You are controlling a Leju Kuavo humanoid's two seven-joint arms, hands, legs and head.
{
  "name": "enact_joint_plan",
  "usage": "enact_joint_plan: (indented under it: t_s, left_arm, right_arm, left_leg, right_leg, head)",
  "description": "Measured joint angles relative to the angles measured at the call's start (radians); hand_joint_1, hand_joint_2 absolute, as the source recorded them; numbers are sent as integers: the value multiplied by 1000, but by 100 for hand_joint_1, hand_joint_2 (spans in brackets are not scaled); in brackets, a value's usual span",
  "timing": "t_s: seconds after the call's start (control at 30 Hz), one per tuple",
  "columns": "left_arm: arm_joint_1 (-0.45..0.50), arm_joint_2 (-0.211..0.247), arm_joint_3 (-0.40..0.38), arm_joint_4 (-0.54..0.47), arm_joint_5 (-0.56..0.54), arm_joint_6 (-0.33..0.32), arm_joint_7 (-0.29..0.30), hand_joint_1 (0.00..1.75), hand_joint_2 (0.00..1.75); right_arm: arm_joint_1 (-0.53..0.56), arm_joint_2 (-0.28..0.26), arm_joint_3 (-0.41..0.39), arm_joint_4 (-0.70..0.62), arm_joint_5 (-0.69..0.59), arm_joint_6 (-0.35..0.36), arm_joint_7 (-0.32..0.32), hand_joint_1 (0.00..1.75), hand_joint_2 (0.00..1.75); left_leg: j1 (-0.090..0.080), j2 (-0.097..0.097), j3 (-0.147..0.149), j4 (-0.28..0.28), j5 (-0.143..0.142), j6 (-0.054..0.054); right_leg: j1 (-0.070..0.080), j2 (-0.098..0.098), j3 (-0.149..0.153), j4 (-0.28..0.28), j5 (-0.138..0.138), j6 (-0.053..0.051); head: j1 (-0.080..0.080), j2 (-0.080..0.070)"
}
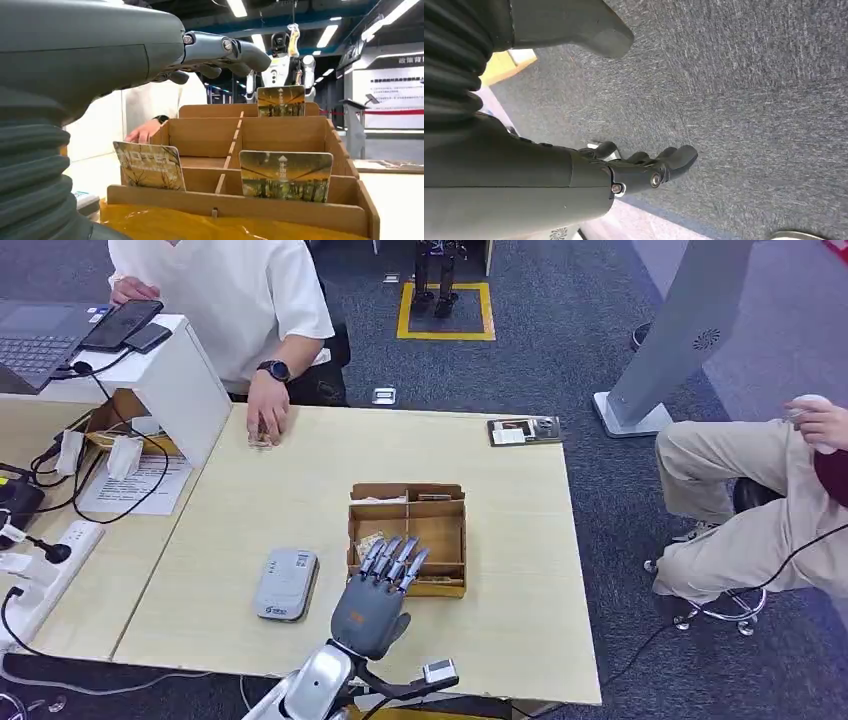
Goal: Pass the card to the sensor for recognition and then transmit it.
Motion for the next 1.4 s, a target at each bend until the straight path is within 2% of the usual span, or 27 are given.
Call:
enact_joint_plan:
  t_s: [0.1,0.23,0.43,0.53,0.63,0.77,0.97,1.4]
  left_arm:
    - [0,0,0,0,0,1,39,0,175]
    - [-10,6,-2,0,0,-8,129,0,175]
    - [-18,16,-6,-5,-1,-12,169,0,175]
    - [-18,27,-9,-20,-1,-14,205,0,175]
    - [-18,48,-10,-45,-1,-25,265,0,175]
    - [-19,74,-16,-63,-1,-28,298,0,175]
    - [-19,95,-29,-71,-1,-27,302,0,175]
    - [-19,107,-34,-71,-1,-28,301,0,175]
  right_arm:
    - [0,0,0,0,-4,0,-1,0,175]
    - [1,0,0,0,-8,0,0,0,175]
    - [4,0,0,0,-16,0,1,0,175]
    - [6,0,0,0,-29,0,-1,0,175]
    - [8,0,0,0,-40,0,-3,0,175]
    - [11,0,0,0,-47,0,-3,0,175]
    - [12,0,0,0,-55,0,-3,0,175]
    - [13,0,0,0,-56,0,-3,0,175]
  left_leg:
    - [0,0,0,0,0,0]
    - [0,0,0,0,0,0]
    - [0,0,0,0,0,0]
    - [0,0,0,0,0,0]
    - [0,0,0,0,0,0]
    - [0,0,0,0,0,0]
    - [0,0,0,0,0,0]
    - [0,0,0,0,0,0]
  right_leg:
    - [0,0,0,0,0,0]
    - [0,0,0,0,0,0]
    - [0,0,0,0,0,0]
    - [0,0,0,0,0,0]
    - [0,0,0,0,0,0]
    - [0,0,0,0,0,0]
    - [0,0,0,0,0,0]
    - [0,0,0,0,0,0]
  head:
    - [0,0]
    - [0,0]
    - [0,0]
    - [0,0]
    - [0,0]
    - [0,0]
    - [0,0]
    - [0,0]
